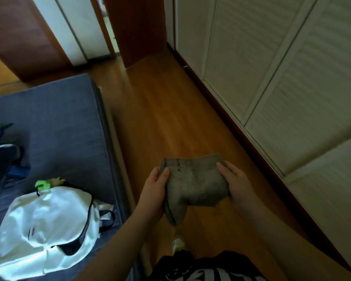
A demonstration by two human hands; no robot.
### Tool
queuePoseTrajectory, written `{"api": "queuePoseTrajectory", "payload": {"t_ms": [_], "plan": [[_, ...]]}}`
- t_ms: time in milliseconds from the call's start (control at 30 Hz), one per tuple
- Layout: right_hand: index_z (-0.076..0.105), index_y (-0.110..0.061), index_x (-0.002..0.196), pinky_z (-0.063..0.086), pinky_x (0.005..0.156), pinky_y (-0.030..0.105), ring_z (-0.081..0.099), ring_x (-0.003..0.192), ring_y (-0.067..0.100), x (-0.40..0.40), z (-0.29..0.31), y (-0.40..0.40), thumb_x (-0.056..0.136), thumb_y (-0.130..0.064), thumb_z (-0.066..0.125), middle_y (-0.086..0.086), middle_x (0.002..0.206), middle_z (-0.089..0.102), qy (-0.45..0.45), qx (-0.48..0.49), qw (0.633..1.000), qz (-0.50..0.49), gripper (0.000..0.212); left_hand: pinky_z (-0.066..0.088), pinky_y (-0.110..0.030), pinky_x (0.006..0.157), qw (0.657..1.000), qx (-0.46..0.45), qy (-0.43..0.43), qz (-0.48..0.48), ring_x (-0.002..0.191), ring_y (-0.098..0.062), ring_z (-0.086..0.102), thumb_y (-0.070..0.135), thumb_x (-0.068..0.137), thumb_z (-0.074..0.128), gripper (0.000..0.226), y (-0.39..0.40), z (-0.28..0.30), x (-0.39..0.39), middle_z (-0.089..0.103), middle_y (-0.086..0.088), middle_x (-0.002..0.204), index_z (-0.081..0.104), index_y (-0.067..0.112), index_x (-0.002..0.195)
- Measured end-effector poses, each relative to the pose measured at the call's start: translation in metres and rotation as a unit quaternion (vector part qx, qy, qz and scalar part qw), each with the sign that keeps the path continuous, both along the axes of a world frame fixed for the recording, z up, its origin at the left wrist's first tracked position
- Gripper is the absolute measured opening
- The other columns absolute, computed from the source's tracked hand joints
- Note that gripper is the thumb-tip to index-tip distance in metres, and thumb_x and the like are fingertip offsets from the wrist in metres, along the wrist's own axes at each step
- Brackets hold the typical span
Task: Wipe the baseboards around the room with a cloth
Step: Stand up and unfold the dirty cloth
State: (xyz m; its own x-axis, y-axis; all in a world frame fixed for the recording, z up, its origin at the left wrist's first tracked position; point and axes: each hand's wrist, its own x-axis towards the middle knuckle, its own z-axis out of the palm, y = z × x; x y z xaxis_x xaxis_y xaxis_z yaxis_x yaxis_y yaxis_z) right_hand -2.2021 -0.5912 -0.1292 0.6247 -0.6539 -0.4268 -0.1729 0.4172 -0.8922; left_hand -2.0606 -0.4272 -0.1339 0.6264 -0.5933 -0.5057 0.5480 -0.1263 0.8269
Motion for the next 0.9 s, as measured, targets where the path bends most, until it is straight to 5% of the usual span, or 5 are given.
{"api": "queuePoseTrajectory", "payload": {"t_ms": [167, 400, 533, 900], "plan": [[0.067, -0.026, 0.119, 0.058, 0.076, 0.033, 0.070, 0.103, 0.020, 0.061, -0.004, -0.026, 0.077, -0.044, 0.072, 0.000, 0.114, 0.072, -0.040, 0.050, 0.997, 0.041, 0.045, 0.058, -0.026, 0.063, 0.999, -0.006, 0.020, 0.032, 0.089, -0.018, 0.073, 0.039, 0.096, 0.061, 0.025, -0.028, 0.001, 0.059, 0.075, 0.000, 0.097, 0.066, 0.023, 0.114], [0.071, -0.031, 0.111, 0.058, 0.073, 0.028, 0.070, 0.101, 0.018, 0.138, -0.019, -0.097, 0.078, -0.043, 0.072, -0.001, 0.112, 0.073, -0.035, 0.067, 0.994, 0.076, 0.036, 0.060, -0.031, 0.072, 0.997, -0.011, 0.059, 0.041, 0.100, -0.022, 0.072, 0.032, 0.091, 0.070, 0.028, -0.085, -0.011, 0.130, 0.074, -0.003, 0.109, 0.066, 0.025, 0.118], [0.063, -0.024, 0.127, 0.056, 0.085, 0.039, 0.067, 0.108, 0.021, 0.182, -0.033, -0.152, 0.074, -0.046, 0.073, 0.001, 0.121, 0.069, -0.022, 0.082, 0.993, 0.087, 0.057, 0.060, -0.030, 0.073, 0.998, -0.007, 0.057, 0.027, 0.102, -0.022, 0.072, 0.028, 0.085, 0.076, 0.040, -0.135, -0.017, 0.174, 0.074, -0.002, 0.112, 0.063, 0.025, 0.123], [0.065, -0.021, 0.119, 0.058, 0.072, 0.028, 0.070, 0.102, 0.018, 0.304, -0.021, -0.304, 0.076, -0.034, 0.070, 0.001, 0.114, 0.072, -0.027, 0.134, 0.980, 0.145, 0.046, 0.059, -0.032, 0.080, 0.999, -0.003, 0.052, 0.003, 0.109, -0.024, 0.069, 0.029, 0.069, 0.088, 0.070, -0.263, -0.002, 0.288, 0.071, -0.004, 0.119, 0.055, 0.025, 0.130]]}}
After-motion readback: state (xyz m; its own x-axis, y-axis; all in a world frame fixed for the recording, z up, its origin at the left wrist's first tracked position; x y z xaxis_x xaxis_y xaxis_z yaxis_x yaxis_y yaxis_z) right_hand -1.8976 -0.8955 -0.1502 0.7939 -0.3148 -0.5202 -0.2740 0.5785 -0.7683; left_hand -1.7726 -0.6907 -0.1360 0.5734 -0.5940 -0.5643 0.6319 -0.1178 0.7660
